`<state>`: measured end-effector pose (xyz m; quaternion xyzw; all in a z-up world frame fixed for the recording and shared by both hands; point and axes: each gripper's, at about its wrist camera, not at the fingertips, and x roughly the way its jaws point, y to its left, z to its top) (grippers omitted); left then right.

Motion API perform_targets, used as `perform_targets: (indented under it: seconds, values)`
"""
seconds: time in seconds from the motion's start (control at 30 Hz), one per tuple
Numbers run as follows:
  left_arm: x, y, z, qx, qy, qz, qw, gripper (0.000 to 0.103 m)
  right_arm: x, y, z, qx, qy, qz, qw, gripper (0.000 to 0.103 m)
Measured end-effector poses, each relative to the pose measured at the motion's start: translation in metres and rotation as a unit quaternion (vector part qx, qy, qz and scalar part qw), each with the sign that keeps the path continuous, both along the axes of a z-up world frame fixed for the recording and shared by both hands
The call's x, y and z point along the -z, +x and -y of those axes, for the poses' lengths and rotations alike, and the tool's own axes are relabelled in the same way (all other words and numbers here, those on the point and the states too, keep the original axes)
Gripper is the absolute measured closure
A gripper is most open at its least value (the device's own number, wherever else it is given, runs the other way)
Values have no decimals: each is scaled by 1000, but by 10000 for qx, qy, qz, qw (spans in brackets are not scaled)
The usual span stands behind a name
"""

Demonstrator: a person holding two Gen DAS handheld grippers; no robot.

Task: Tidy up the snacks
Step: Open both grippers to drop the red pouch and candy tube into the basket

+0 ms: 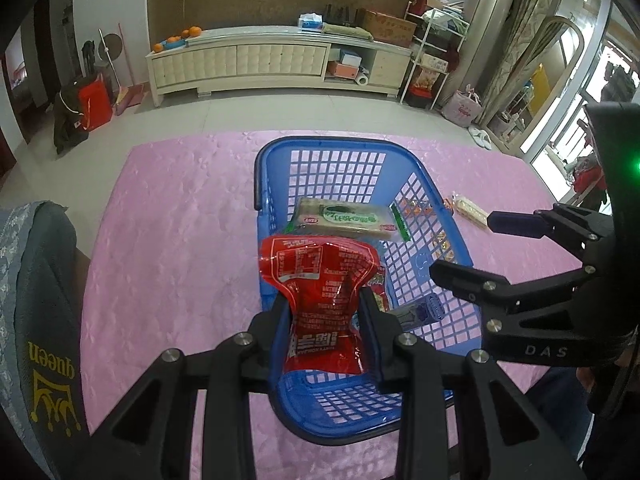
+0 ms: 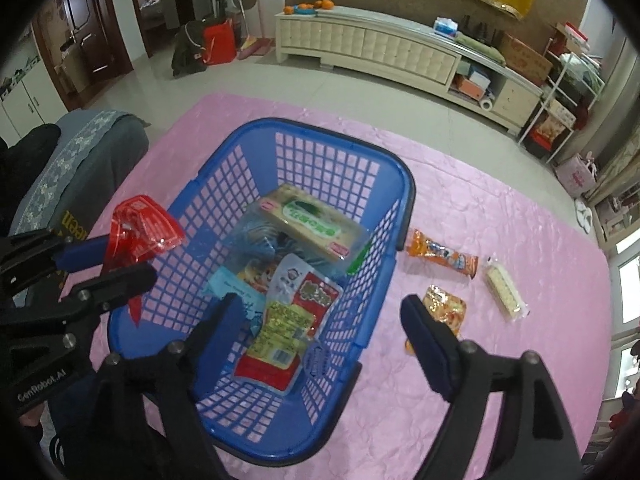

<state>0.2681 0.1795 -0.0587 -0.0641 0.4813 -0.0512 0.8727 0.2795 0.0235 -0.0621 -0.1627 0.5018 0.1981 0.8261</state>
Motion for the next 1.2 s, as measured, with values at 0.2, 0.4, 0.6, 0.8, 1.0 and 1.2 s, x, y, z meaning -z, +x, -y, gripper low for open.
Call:
perform_targets:
  seconds: [0.2,0.4,0.6,0.8,1.0,1.2]
  values:
    - [8,18,6,27,26,-96,9999,72,2,8,10,0,88,33,10000,17]
    - [15,39,10,55,71,-191,9998,71,9,23,21,63,204,19,9998,15]
    - [28,60,13,83,178,-339,9992,65,19,39,29,166,336,-48,9993,15]
    - [30,66,14,43,347,-368,9987,42,26,47,36,320,367,-144,9987,15]
    - [20,54,5,-102,231,-329,9991,38,13,36,41,388,504,-114,9979,15]
    - [-2,28,8,-101,195,-178,9996,38,-6,13,43,225,484,-106,9985,15]
